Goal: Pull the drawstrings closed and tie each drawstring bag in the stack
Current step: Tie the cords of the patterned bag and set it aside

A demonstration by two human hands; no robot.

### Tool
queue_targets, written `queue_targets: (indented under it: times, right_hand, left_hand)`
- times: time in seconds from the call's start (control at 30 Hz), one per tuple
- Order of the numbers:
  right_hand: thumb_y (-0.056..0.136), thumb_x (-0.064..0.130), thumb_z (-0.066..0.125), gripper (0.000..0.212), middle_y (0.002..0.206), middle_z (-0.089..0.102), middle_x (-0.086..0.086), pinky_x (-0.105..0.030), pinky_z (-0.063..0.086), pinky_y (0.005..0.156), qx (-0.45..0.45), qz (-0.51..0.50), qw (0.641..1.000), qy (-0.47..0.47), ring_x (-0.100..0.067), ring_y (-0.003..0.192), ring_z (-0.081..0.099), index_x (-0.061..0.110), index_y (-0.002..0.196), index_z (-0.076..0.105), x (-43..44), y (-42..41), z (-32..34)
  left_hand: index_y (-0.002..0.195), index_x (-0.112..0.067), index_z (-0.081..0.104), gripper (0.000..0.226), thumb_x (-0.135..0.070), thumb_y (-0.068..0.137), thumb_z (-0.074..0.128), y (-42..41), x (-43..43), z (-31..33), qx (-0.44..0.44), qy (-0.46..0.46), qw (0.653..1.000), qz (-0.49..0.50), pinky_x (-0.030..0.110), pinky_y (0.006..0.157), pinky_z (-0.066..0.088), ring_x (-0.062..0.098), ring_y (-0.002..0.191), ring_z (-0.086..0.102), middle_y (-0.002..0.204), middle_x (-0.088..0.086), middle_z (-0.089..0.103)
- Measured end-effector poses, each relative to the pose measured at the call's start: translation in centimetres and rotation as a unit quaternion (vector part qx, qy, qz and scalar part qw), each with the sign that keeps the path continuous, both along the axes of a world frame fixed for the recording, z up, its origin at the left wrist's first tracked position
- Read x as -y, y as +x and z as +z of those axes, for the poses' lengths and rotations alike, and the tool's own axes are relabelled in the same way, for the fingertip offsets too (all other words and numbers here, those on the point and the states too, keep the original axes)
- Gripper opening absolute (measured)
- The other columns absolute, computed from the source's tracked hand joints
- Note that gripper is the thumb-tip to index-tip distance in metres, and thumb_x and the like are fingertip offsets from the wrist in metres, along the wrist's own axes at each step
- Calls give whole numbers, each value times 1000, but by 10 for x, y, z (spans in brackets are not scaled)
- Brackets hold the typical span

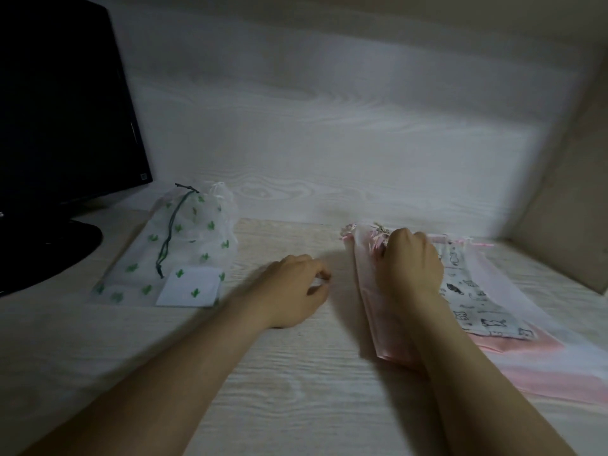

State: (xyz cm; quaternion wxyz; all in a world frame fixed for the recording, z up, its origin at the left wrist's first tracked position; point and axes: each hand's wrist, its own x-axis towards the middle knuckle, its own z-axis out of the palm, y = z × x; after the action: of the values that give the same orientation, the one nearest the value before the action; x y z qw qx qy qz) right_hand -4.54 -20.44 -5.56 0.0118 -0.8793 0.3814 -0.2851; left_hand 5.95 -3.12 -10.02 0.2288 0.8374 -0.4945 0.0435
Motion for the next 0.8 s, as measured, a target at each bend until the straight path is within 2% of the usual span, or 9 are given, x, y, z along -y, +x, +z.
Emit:
queue_targets:
  times: [0.07,0.2,0.3,0.43,0.5,0.57,0.6,0.7,0.8]
  right_hand:
    - [95,8,59,13,113,56,-21,-37,34,73,15,-6,998,-54,-41,100,57,2,105,64,-4,3,0]
    - [81,-11,55,18,100,51,-27,-42,37,70,106,55,982,-147,-42,88,52,-6,96,62,-15,5,5]
    - [86,6,47,32,112,46,-19,-45,49,78,168,141,968,-123,-39,97,49,2,114,61,-22,5,9]
    - [83,23,32,58,116,45,-17,-31,47,71,220,310,918,-116,-32,93,56,0,127,61,-45,-3,14]
    - [81,25,32,60,117,44,-15,-32,48,69,215,358,901,-116,-29,91,56,2,129,60,-53,-3,13]
    - [86,25,35,55,117,46,-13,-32,47,68,212,386,891,-111,-25,89,55,5,131,59,-60,0,12]
    - [90,22,38,50,117,47,-12,-33,47,66,204,396,889,-106,-24,86,55,7,133,58,-62,3,10]
    - [93,16,56,46,112,57,-6,-37,46,57,127,394,905,-93,-27,75,60,15,139,52,-65,10,3]
    - [89,30,60,18,89,66,-1,-34,46,54,24,347,927,-138,-29,72,64,22,106,63,-64,12,-1]
  left_hand:
    - [124,-33,66,38,-55,98,49,0,-1,1,-3,-2,1000,1,42,97,53,18,110,62,119,-6,67]
    - [117,-30,70,33,-49,94,58,2,-1,0,-41,-49,998,8,40,92,57,14,104,67,113,-7,72]
    - [143,-24,57,52,-42,96,70,4,-2,0,-70,-96,992,42,36,102,54,12,117,64,131,-5,67]
    - [157,-29,35,82,-45,90,80,4,-5,8,-142,-227,961,70,30,93,54,6,106,65,120,-13,65]
    - [142,-32,55,56,-34,92,81,6,-4,12,-149,-275,947,72,28,81,58,4,88,70,104,-14,69]
    - [105,-29,71,9,-28,97,74,9,-6,16,-109,-305,940,109,40,70,61,11,70,70,87,-10,71]
    - [94,-25,71,6,-24,100,69,10,-8,17,-85,-319,935,130,44,67,60,15,65,69,82,-7,70]
    - [100,-20,58,10,-15,105,52,13,-13,19,-50,-391,902,176,51,65,59,24,69,70,87,0,69]
    - [106,-22,46,6,-16,105,46,13,-17,22,-28,-422,885,193,53,67,57,30,77,68,87,1,66]
